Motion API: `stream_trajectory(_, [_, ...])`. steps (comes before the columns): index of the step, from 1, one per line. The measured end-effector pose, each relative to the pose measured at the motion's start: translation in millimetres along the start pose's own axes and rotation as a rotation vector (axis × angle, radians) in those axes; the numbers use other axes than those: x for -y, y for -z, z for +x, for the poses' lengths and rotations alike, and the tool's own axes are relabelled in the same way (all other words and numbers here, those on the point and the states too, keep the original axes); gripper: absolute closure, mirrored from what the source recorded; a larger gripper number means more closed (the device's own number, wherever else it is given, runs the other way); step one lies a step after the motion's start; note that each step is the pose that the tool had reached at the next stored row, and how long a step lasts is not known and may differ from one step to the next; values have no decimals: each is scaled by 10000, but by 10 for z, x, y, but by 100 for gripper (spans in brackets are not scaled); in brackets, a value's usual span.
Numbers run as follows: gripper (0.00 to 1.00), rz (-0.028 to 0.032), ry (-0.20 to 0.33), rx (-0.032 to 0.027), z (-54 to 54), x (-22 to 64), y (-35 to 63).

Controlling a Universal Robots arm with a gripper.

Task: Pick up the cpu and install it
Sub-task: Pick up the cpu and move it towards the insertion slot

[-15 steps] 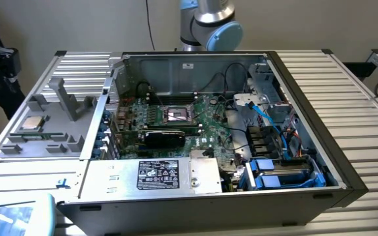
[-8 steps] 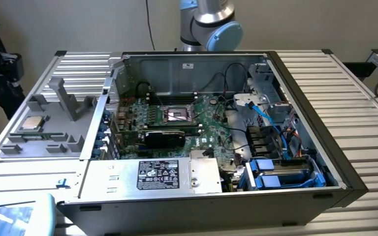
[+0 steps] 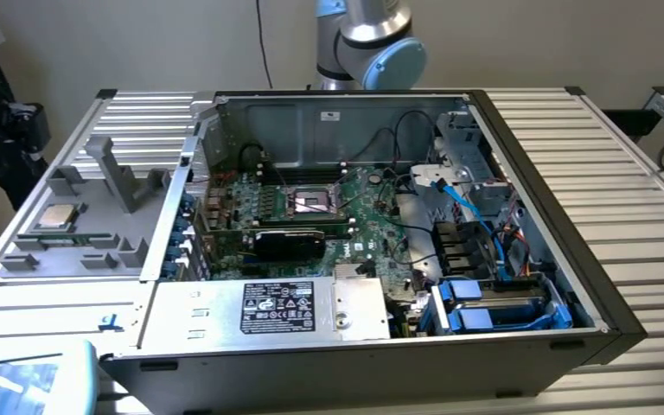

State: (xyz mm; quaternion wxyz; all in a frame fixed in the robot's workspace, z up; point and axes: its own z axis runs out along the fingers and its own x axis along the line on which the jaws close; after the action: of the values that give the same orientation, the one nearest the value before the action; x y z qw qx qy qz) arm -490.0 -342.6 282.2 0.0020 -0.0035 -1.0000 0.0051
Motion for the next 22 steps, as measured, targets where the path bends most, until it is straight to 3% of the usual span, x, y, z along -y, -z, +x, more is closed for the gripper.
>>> stream_trajectory(1, [42,0,0,0,0,0,-19])
stream_trajectory(8, [42,-1,1,-18,-1,1,-145])
stream_trajectory(13, [42,-33,9,-202,-10,36,-202])
stream_trajectory(22, [42,-145,10,-220,-45,70,-360])
